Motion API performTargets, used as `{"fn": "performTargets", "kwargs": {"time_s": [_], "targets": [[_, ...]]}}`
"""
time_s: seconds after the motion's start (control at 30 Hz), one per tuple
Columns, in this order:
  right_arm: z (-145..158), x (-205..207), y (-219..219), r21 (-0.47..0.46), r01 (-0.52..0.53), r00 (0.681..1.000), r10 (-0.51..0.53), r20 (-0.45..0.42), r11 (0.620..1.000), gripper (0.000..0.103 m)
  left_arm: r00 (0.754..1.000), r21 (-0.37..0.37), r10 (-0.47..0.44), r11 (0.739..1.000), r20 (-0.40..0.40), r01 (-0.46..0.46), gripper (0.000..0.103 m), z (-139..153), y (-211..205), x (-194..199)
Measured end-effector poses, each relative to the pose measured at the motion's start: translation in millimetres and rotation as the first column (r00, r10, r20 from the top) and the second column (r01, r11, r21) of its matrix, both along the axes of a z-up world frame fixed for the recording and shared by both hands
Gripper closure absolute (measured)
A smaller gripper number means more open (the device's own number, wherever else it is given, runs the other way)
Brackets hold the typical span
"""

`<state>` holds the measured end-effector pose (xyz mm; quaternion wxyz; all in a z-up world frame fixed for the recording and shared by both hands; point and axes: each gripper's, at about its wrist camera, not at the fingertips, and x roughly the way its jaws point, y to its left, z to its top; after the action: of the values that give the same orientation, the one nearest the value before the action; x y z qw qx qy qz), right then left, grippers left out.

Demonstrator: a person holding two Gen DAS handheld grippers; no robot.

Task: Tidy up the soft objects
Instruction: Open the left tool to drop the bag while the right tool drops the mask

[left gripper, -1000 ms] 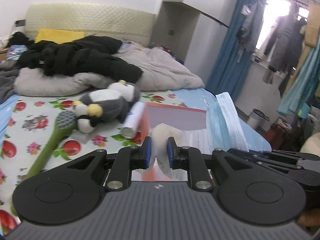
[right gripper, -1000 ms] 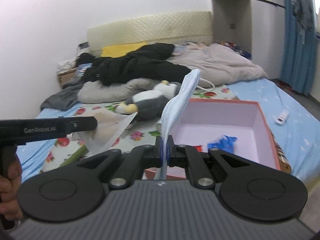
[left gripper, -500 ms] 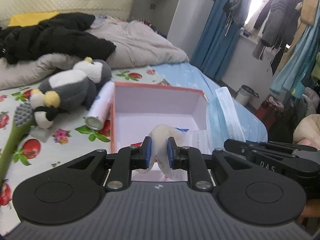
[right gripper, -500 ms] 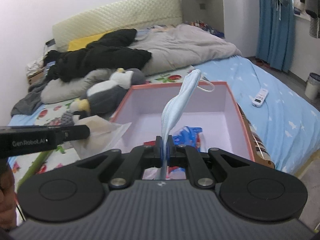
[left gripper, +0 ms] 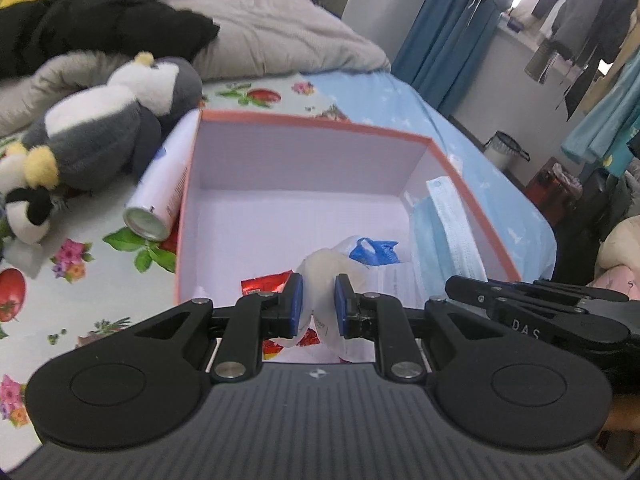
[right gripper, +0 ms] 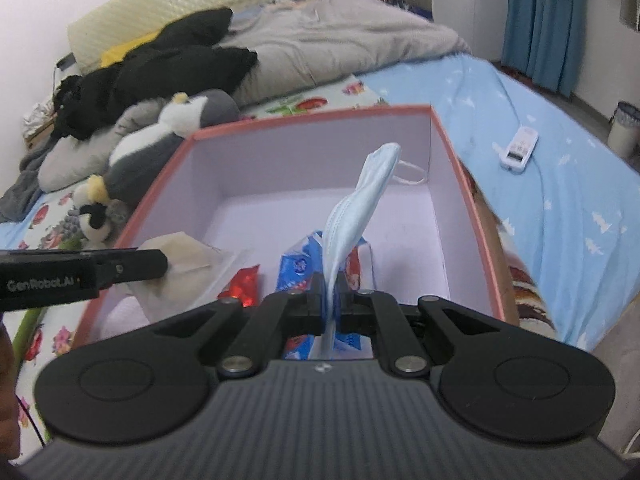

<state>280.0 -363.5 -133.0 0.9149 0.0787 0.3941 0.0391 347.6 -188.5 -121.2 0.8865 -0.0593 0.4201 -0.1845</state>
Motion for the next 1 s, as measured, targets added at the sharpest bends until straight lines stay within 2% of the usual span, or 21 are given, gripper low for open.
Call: {"fn": "performTargets", "kwargs": {"time_s": [0.17,0.2,0.23,0.3,0.33,0.67,1.0], "targets": [[-12,11,-6,0.016,0.015,0.999,-0.015,-0.033,1.0,0.093,0.999,0.011,-0.001,1.0,-0.036,0.001,0.081,-19,-4,15],[-13,13,-7,0.026,0.018,0.999,-0.016,-0.041,1.0,0.092,0.999,0.009,0.0,1.0,-0.04,0.0,0.074,-20,-4,16],[-15,15,-9,0.034,0.02,0.998,-0.018,-0.052,0.999,0.089,0.999,0.013,-0.001,1.0,-0.043,0.001,0.059,-22,-5,18],[-16,16,-11,0.05,0.017,0.998,-0.014,-0.065,0.999,0.058,0.999,0.026,0.003,1.0,-0.046,-0.002,0.044,-23,-5,20],[-15,15,-12,0.055,0.02,0.998,-0.017,-0.058,0.998,0.053,0.999,0.03,0.005,1.0,-0.041,-0.004,0.044,-22,-6,20],[21,-20,-8,0.055,0.019,0.999,-0.02,0.034,0.998,0.054,0.999,0.015,0.005,1.0,0.038,-0.006,0.044,12,0,-10],[75,-76,15,0.062,-0.025,0.987,0.015,0.161,0.998,0.054,0.99,-0.021,0.032,0.999,0.138,-0.029,0.044,69,27,-79]]}}
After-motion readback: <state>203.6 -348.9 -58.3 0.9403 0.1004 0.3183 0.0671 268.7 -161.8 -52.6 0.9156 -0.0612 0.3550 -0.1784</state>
